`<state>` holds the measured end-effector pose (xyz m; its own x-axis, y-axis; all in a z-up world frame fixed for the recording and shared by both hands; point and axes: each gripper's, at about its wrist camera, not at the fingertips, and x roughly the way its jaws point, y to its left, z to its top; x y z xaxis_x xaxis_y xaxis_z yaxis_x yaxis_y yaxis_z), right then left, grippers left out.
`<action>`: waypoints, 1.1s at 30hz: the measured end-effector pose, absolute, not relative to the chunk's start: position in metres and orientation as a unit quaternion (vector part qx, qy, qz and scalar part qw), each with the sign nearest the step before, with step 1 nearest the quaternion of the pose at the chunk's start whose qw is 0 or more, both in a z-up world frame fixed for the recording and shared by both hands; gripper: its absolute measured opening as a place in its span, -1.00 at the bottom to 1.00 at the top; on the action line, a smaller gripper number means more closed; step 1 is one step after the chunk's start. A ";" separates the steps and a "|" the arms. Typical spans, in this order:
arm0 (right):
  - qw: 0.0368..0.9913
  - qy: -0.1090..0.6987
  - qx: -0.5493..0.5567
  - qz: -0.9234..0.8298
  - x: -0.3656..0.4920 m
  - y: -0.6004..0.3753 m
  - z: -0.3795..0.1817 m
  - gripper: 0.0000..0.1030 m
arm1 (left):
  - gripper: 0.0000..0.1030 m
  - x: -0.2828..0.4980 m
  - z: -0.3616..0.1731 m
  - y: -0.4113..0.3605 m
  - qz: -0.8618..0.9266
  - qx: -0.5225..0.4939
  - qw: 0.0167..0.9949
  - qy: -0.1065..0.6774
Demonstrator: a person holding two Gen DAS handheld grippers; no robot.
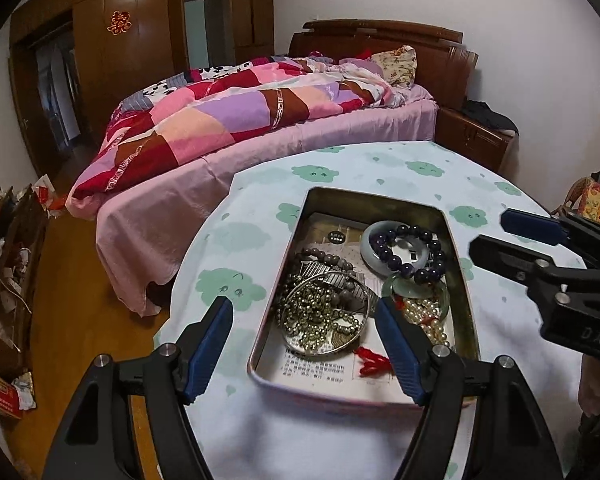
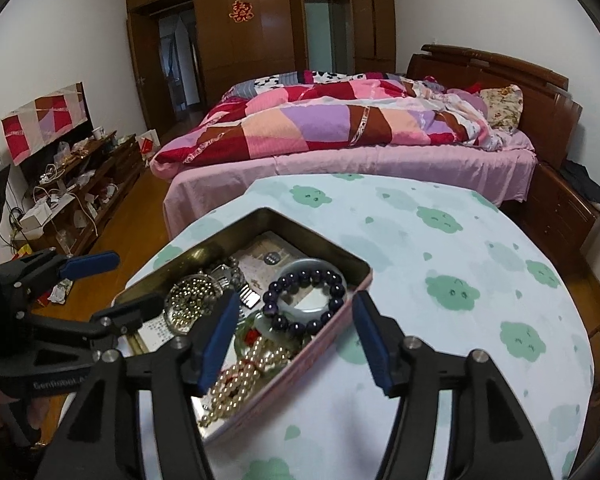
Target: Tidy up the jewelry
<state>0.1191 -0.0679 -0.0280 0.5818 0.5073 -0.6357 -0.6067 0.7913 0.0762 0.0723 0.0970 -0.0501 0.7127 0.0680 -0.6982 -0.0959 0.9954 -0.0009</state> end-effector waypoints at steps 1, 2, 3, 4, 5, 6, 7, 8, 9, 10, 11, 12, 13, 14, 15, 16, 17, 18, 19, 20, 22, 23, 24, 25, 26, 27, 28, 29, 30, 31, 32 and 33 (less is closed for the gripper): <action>0.887 0.331 -0.073 0.313 0.117 -0.070 -0.027 0.24 | 0.43 0.070 -0.049 0.097 0.045 -0.018 0.925 0.376; 0.889 0.329 -0.070 0.310 0.115 -0.073 -0.025 0.25 | 0.43 0.069 -0.047 0.096 0.046 -0.017 0.926 0.375; 0.891 0.328 -0.067 0.307 0.113 -0.076 -0.024 0.28 | 0.43 0.067 -0.046 0.096 0.045 -0.016 0.926 0.373; 0.892 0.327 -0.064 0.305 0.112 -0.079 -0.023 0.31 | 0.43 0.065 -0.044 0.095 0.044 -0.015 0.927 0.372; 0.894 0.325 -0.061 0.302 0.110 -0.082 -0.022 0.32 | 0.43 0.063 -0.043 0.094 0.043 -0.015 0.928 0.371; 0.896 0.324 -0.057 0.300 0.107 -0.086 -0.021 0.34 | 0.43 0.061 -0.042 0.093 0.043 -0.014 0.928 0.369; 0.897 0.323 -0.055 0.297 0.105 -0.088 -0.021 0.35 | 0.43 0.060 -0.040 0.092 0.042 -0.013 0.929 0.367; 0.898 0.323 -0.053 0.294 0.103 -0.091 -0.021 0.36 | 0.43 0.058 -0.038 0.091 0.040 -0.013 0.930 0.365; 0.899 0.323 -0.051 0.292 0.102 -0.092 -0.021 0.36 | 0.43 0.057 -0.037 0.091 0.040 -0.013 0.931 0.363; 0.899 0.323 -0.050 0.290 0.100 -0.094 -0.022 0.36 | 0.43 0.055 -0.035 0.090 0.039 -0.013 0.931 0.362; 0.900 0.324 -0.050 0.288 0.099 -0.095 -0.021 0.36 | 0.43 0.054 -0.033 0.090 0.039 -0.013 0.932 0.359; 0.901 0.322 -0.050 0.287 0.096 -0.097 -0.022 0.36 | 0.43 0.053 -0.031 0.089 0.038 -0.013 0.933 0.357; 0.902 0.321 -0.050 0.285 0.094 -0.099 -0.021 0.37 | 0.43 0.051 -0.030 0.089 0.037 -0.014 0.934 0.355; 0.903 0.320 -0.050 0.282 0.093 -0.101 -0.020 0.37 | 0.43 0.050 -0.028 0.088 0.036 -0.014 0.935 0.354; 0.904 0.318 -0.049 0.280 0.093 -0.103 -0.019 0.39 | 0.43 0.049 -0.027 0.088 0.036 -0.014 0.935 0.352; 0.906 0.317 -0.049 0.278 0.092 -0.104 -0.019 0.40 | 0.43 0.048 -0.025 0.087 0.035 -0.015 0.936 0.350; 0.907 0.316 -0.048 0.275 0.092 -0.106 -0.017 0.40 | 0.43 0.047 -0.024 0.087 0.034 -0.015 0.936 0.349; 0.907 0.316 -0.047 0.274 0.091 -0.107 -0.017 0.40 | 0.43 0.047 -0.023 0.087 0.034 -0.014 0.937 0.349; 0.908 0.315 -0.048 0.271 0.091 -0.108 -0.017 0.40 | 0.43 0.046 -0.023 0.086 0.033 -0.013 0.937 0.348; 0.909 0.315 -0.048 0.270 0.091 -0.109 -0.017 0.40 | 0.43 0.044 -0.022 0.086 0.033 -0.013 0.937 0.346; 0.910 0.314 -0.049 0.268 0.089 -0.110 -0.016 0.41 | 0.43 0.042 -0.020 0.086 0.031 -0.014 0.938 0.345; 0.910 0.313 -0.050 0.267 0.089 -0.110 -0.016 0.41 | 0.43 0.042 -0.019 0.086 0.030 -0.013 0.938 0.345; 0.910 0.312 -0.050 0.266 0.088 -0.110 -0.016 0.41 | 0.43 0.041 -0.019 0.085 0.030 -0.013 0.939 0.343; 0.911 0.311 -0.051 0.266 0.087 -0.111 -0.015 0.41 | 0.43 0.041 -0.018 0.085 0.030 -0.013 0.939 0.343; 0.911 0.311 -0.051 0.265 0.086 -0.112 -0.015 0.41 | 0.43 0.040 -0.017 0.085 0.030 -0.013 0.939 0.342; 0.912 0.309 -0.051 0.265 0.085 -0.112 -0.014 0.41 | 0.43 0.040 -0.017 0.085 0.029 -0.014 0.940 0.341; 0.913 0.308 -0.052 0.264 0.084 -0.112 -0.013 0.42 | 0.43 0.039 -0.017 0.085 0.029 -0.014 0.940 0.340; 0.913 0.306 -0.053 0.263 0.082 -0.112 -0.012 0.43 | 0.43 0.039 -0.016 0.085 0.029 -0.013 0.940 0.339; 0.914 0.304 -0.053 0.263 0.081 -0.112 -0.012 0.44 | 0.43 0.039 -0.015 0.085 0.029 -0.013 0.941 0.338; 0.915 0.303 -0.053 0.262 0.080 -0.114 -0.012 0.45 | 0.43 0.038 -0.014 0.085 0.029 -0.013 0.941 0.338; 0.915 0.302 -0.053 0.261 0.080 -0.114 -0.011 0.45 | 0.43 0.038 -0.013 0.085 0.029 -0.013 0.941 0.336; 0.916 0.302 -0.052 0.260 0.080 -0.114 -0.011 0.45 | 0.43 0.037 -0.012 0.085 0.029 -0.013 0.942 0.335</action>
<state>0.0796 -0.1145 -0.0109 0.6823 0.4445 -0.5804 -0.5079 0.8593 0.0610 0.0371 0.0852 -0.0123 0.7740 0.0455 -0.6316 -0.0636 0.9980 -0.0060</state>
